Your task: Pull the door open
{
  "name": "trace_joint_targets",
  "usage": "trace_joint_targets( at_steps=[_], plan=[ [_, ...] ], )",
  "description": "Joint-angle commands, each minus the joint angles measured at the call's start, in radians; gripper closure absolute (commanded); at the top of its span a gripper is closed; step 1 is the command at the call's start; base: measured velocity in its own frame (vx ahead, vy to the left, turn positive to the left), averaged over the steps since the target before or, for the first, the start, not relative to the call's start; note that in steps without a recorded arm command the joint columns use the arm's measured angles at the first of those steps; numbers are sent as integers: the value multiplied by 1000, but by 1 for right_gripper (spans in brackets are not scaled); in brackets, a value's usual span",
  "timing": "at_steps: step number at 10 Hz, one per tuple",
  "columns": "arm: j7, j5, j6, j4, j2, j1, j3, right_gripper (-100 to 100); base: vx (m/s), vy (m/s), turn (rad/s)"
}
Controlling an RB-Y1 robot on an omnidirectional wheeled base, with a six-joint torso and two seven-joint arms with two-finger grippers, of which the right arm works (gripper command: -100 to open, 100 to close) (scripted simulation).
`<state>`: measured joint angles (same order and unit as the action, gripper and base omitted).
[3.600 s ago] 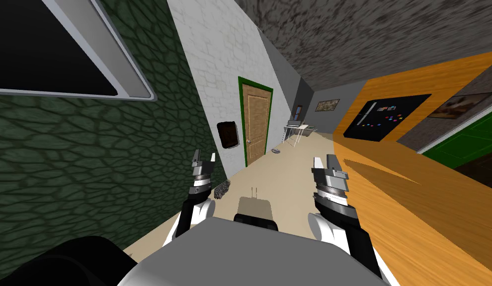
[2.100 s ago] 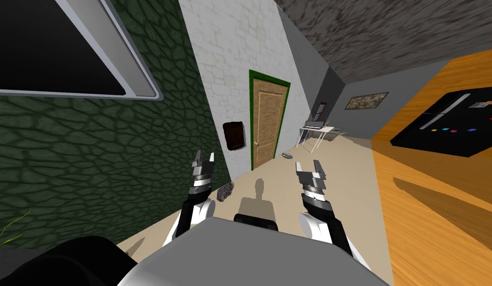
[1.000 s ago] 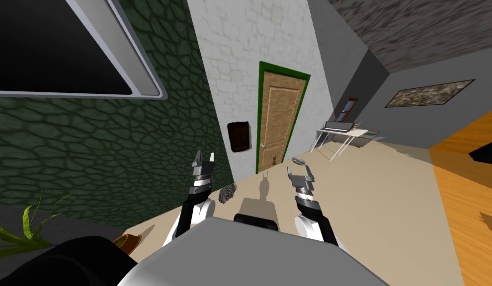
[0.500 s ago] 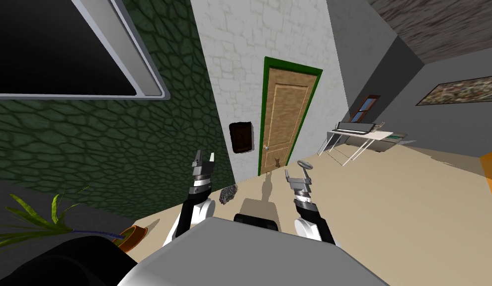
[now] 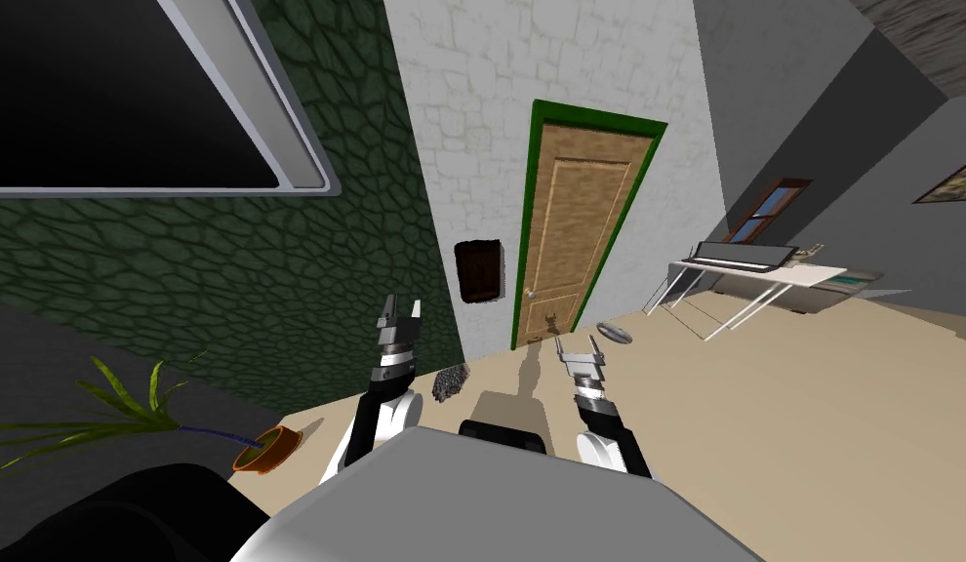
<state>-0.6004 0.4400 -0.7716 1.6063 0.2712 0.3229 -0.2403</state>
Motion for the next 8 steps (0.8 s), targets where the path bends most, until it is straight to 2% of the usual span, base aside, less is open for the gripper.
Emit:
trace_joint_targets(
  at_steps=[1,8],
  plan=[
    [-45,20,-15,-34,16,-5,-18,-100,99,-52,134],
    [-223,105,-63,-176,75,-41,-88,-100,88,-43,130]
  ],
)
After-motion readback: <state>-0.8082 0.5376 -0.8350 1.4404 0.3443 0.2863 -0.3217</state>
